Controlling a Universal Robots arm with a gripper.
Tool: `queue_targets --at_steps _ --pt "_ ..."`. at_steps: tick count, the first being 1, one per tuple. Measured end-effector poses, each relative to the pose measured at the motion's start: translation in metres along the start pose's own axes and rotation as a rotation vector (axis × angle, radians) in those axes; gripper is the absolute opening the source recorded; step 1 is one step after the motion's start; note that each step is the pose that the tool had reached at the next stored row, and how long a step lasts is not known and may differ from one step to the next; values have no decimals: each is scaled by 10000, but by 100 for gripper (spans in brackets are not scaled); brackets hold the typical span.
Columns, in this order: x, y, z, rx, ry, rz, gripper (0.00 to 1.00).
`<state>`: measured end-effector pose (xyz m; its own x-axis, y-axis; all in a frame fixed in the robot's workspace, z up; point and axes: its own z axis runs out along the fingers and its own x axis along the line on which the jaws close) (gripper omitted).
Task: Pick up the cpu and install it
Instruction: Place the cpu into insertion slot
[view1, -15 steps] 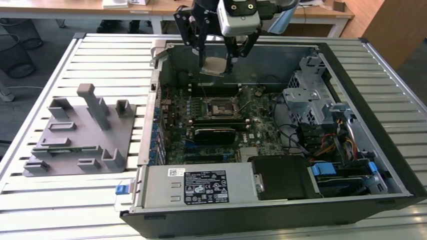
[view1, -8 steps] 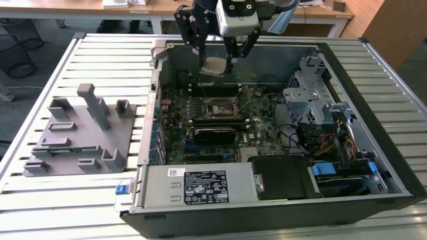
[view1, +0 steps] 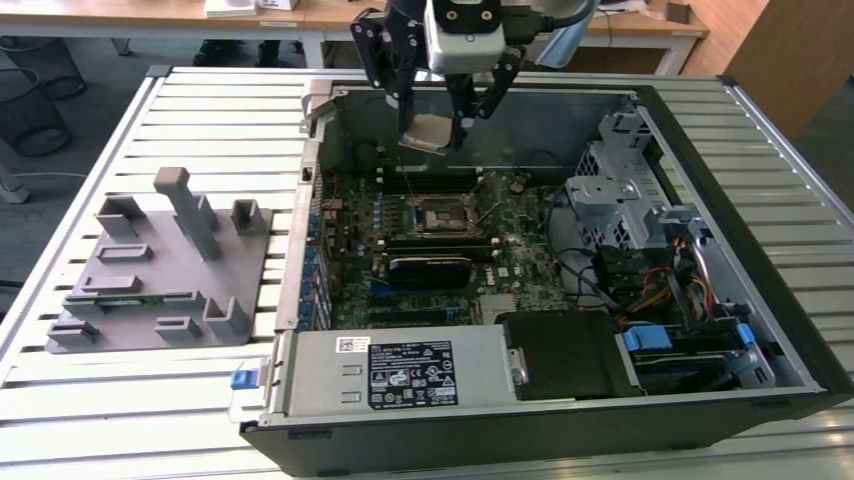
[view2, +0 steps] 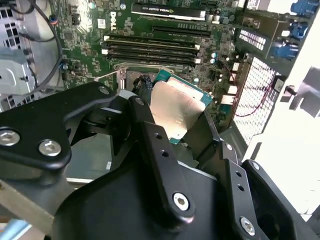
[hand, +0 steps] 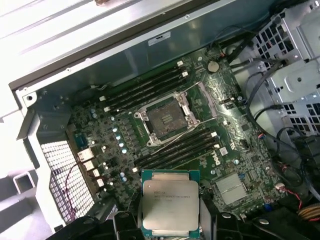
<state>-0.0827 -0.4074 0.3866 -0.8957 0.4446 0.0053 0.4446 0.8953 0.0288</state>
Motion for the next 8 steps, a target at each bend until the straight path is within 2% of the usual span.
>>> queue_targets --at_steps 8 --pt "0 0 10 -3 -41 1366 54"
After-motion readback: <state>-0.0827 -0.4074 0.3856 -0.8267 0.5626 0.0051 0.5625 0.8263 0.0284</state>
